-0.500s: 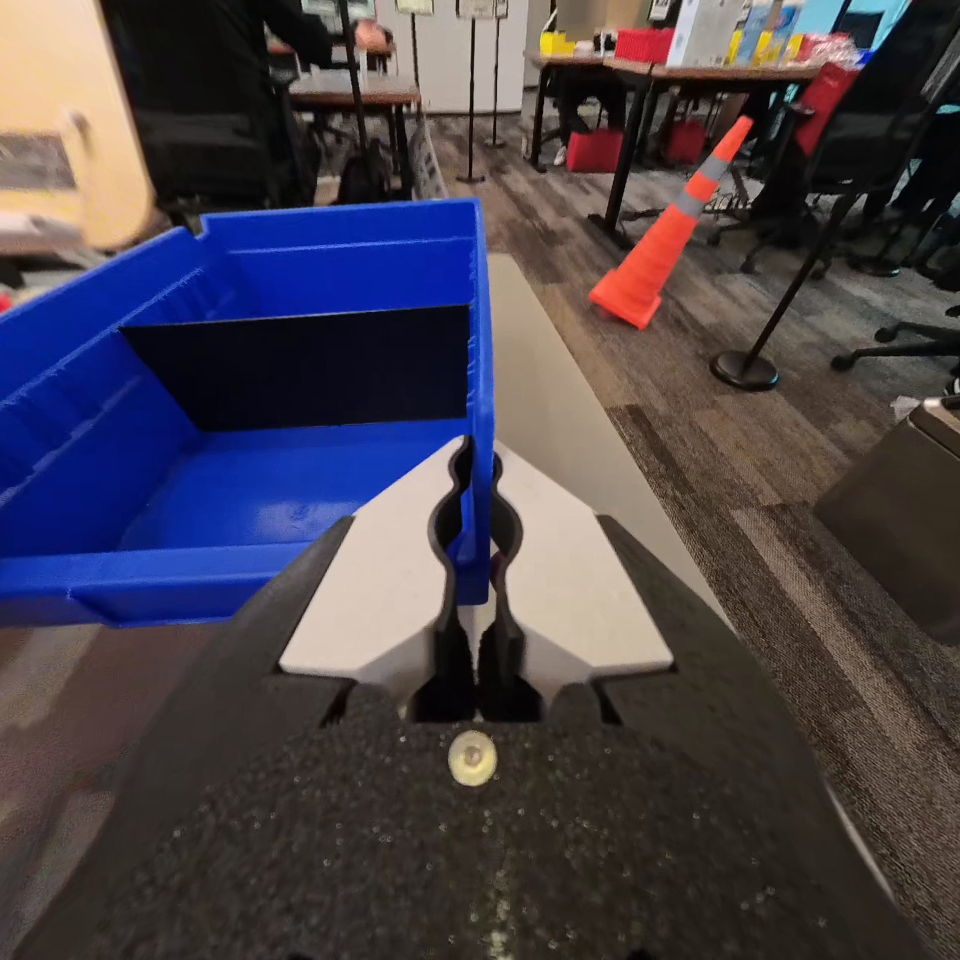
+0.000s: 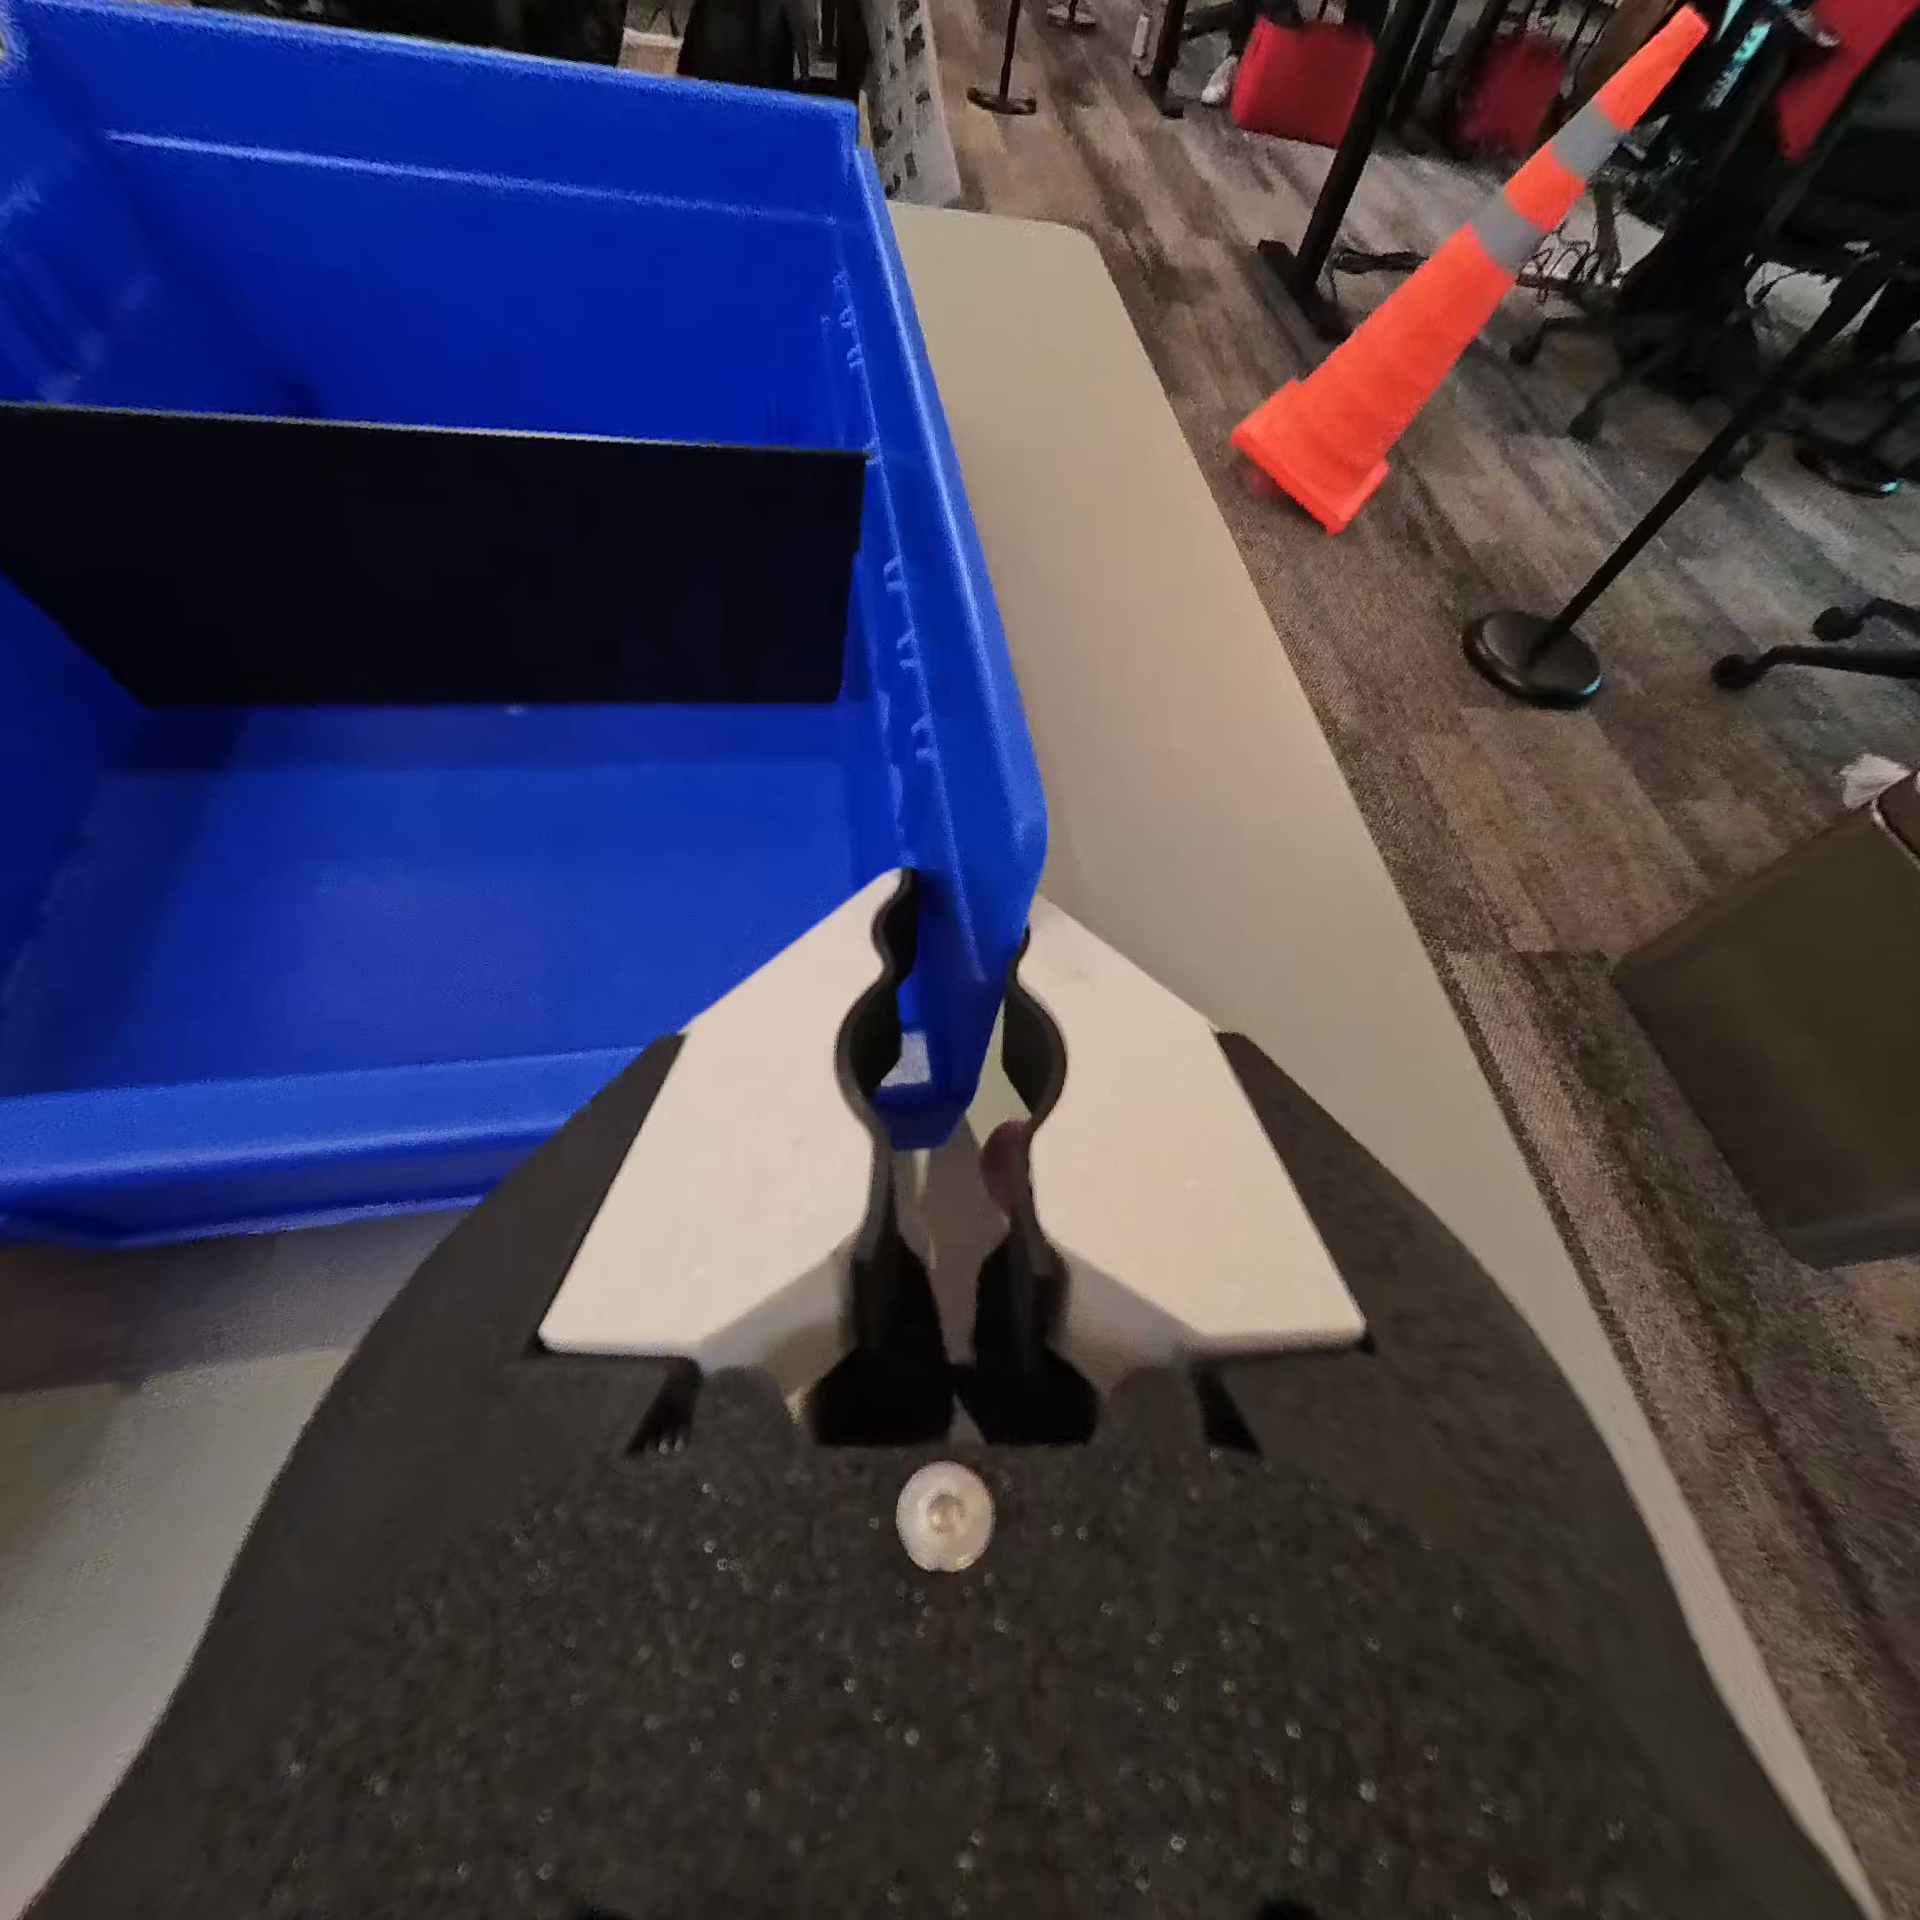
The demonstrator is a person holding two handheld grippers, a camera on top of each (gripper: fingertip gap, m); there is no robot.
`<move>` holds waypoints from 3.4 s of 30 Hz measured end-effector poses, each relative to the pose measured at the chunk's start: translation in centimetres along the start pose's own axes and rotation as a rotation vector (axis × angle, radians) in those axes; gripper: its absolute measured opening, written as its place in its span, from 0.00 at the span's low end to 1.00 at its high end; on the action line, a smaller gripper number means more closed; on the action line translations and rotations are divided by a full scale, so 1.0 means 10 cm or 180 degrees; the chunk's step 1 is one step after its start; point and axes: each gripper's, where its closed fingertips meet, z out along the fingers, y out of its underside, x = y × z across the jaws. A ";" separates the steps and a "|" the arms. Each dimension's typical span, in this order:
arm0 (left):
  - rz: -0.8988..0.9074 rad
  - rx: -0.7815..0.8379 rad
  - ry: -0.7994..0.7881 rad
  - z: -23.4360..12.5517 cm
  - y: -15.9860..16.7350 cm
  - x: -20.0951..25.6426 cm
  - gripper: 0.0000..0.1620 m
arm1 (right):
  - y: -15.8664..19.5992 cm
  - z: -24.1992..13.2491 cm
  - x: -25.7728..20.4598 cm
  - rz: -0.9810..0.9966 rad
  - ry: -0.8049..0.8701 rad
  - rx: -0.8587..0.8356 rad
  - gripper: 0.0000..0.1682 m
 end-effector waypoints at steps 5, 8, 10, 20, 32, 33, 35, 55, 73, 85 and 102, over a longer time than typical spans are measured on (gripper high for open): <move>0.0203 0.0346 0.0537 -0.96 0.08 -0.15 0.26 | -0.02 -0.13 0.10 0.0148 0.0037 -0.0027 0.14; -0.0126 0.0477 0.0636 -1.38 0.09 -0.75 0.37 | -0.36 -0.43 0.27 0.0156 0.0377 0.0287 0.24; -0.0588 0.0637 0.0618 -1.61 0.08 -1.26 0.41 | -0.72 -0.77 0.26 0.0121 0.0568 0.0720 0.24; -0.0294 0.0429 -0.0595 -1.41 0.75 -2.47 0.40 | -1.03 -1.04 -2.58 0.0542 -0.1678 0.0691 0.34; -0.0852 0.0043 -0.0843 -1.18 0.94 -2.77 0.05 | -0.29 -0.51 -3.13 0.0135 -0.0876 0.0127 0.02; -0.0804 0.0007 -0.0891 -1.21 0.95 -2.82 0.04 | -0.31 -0.54 -3.17 0.0056 -0.0840 0.0166 0.01; -0.0724 -0.0088 -0.1033 -1.26 0.99 -2.98 0.03 | -0.35 -0.61 -3.31 -0.0014 -0.0708 0.0239 0.01; -0.1110 0.0029 -0.1310 -2.31 1.80 -5.36 0.02 | -0.58 -0.74 -6.03 -0.0257 -0.1132 0.0326 0.02; -0.0767 0.0379 -0.2243 -2.64 1.55 -5.34 0.21 | -0.39 -1.20 -2.88 -0.0310 -0.1383 0.0650 0.27; -0.1050 0.0014 -0.1886 -2.44 1.84 -5.35 0.08 | -0.20 -0.67 -2.17 -0.0412 -0.0759 0.0450 0.21; -0.1359 0.0104 -0.1557 -2.48 1.92 -5.40 0.02 | -0.25 -0.57 -2.37 -0.0517 -0.0741 0.0505 0.04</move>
